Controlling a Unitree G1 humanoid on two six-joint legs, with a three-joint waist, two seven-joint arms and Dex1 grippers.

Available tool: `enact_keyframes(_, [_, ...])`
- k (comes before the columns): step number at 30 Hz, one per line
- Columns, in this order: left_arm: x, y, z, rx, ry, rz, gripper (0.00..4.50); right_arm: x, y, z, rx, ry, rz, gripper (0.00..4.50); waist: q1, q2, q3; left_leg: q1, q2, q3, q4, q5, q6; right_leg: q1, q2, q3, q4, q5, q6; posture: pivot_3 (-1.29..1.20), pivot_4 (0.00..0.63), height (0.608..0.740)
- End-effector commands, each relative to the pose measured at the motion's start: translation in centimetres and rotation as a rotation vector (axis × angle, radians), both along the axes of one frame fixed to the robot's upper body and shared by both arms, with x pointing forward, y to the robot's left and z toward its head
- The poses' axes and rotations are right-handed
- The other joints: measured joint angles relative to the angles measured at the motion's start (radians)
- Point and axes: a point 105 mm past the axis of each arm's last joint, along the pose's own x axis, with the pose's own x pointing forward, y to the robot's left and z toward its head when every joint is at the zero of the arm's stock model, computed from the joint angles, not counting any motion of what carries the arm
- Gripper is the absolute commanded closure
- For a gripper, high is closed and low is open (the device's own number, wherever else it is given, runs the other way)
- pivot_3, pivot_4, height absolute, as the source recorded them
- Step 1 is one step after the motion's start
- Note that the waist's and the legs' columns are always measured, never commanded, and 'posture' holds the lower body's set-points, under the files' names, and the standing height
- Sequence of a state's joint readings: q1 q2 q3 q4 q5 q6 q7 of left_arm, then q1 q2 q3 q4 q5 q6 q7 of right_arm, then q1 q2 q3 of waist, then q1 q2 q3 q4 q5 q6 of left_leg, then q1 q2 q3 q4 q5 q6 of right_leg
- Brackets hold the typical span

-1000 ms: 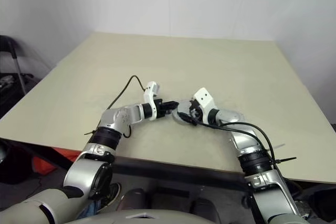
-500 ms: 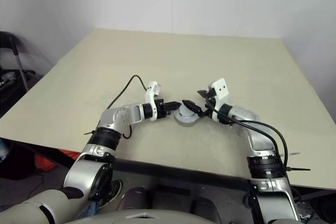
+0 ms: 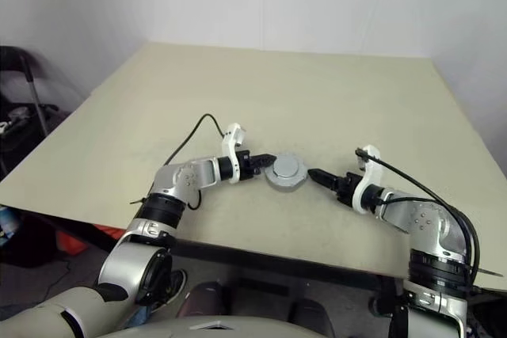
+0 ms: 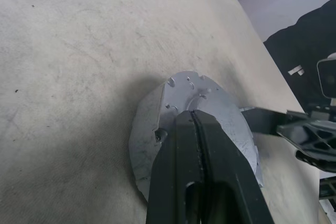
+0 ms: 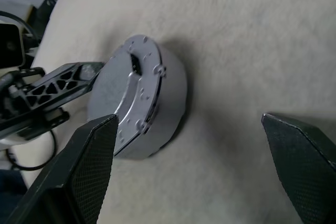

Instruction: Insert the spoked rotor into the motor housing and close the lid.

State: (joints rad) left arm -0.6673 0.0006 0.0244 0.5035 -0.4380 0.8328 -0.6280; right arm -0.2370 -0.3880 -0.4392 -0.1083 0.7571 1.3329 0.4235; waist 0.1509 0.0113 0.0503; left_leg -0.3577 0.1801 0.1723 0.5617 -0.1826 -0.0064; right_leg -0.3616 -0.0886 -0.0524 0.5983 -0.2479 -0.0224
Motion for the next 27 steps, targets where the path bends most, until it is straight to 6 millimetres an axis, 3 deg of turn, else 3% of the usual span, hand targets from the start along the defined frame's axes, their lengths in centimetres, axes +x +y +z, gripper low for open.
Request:
enact_keyframes(1, [-0.7, 0.3, -2.5, 0.091, 0.073, -0.003, 4.50, -0.6, 1.6, 0.1, 0.042, 0.023, 0.042, 0.02, 0.000, 0.000, 0.000, 0.000, 0.000, 0.000, 0.000, 0.000, 0.000, 0.000, 0.000, 0.000, 0.000, 0.000, 0.000, 0.00, 0.000, 0.740])
enact_keyframes(8, [0.1, 1.3, -2.3, 0.101, 0.061, 0.038, 4.50, -0.1, 6.4, 0.2, 0.203, 0.060, 0.104, 0.02, -0.005, 0.000, 0.000, 0.005, 0.000, 0.000, -0.005, 0.002, -0.004, 0.001, 0.000, 0.000, 0.000, 0.000, 0.001, 0.00, 0.000, 0.740])
enact_keyframes(15, [1.0, 1.7, -1.9, 0.107, 0.044, 0.067, 4.50, 2.0, 9.4, 0.8, 0.268, 0.058, 0.129, 0.02, -0.004, 0.000, 0.000, 0.007, 0.000, 0.000, -0.018, 0.007, -0.012, 0.000, 0.000, 0.000, -0.004, 0.000, 0.001, 0.00, 0.000, 0.740])
enact_keyframes(18, [1.4, 2.2, -1.9, 0.113, 0.037, 0.086, 4.50, 3.3, 10.0, 0.8, 0.247, 0.045, 0.121, 0.02, -0.004, 0.000, 0.000, 0.005, -0.001, 0.000, -0.019, 0.007, -0.011, -0.001, 0.000, 0.000, -0.007, 0.004, -0.005, 0.00, 0.000, 0.740])
enact_keyframes(22, [1.5, 2.5, -2.0, 0.114, 0.039, 0.098, 4.50, 4.6, 9.4, 0.4, 0.210, 0.031, 0.059, 0.02, -0.004, 0.000, 0.000, 0.000, -0.002, 0.000, -0.019, 0.006, -0.010, -0.005, 0.001, 0.000, -0.008, 0.007, -0.003, 0.00, 0.000, 0.740])
enact_keyframes(25, [1.3, 2.6, -2.3, 0.114, 0.044, 0.101, 4.50, 5.2, 8.4, -0.1, 0.197, 0.040, -0.001, 0.64, -0.004, 0.000, 0.000, -0.002, -0.002, -0.001, -0.018, 0.006, -0.010, -0.006, 0.000, -0.001, -0.008, 0.007, -0.003, 0.00, 0.000, 0.740])
enact_keyframes(27, [1.2, 2.6, -2.4, 0.115, 0.046, 0.103, 4.50, 5.3, 8.0, -0.3, 0.186, 0.045, -0.016, 1.37, -0.004, 0.000, 0.000, -0.002, -0.002, -0.001, -0.018, 0.006, -0.010, -0.005, 0.000, -0.001, -0.008, 0.007, -0.003, 0.00, 0.000, 0.740])
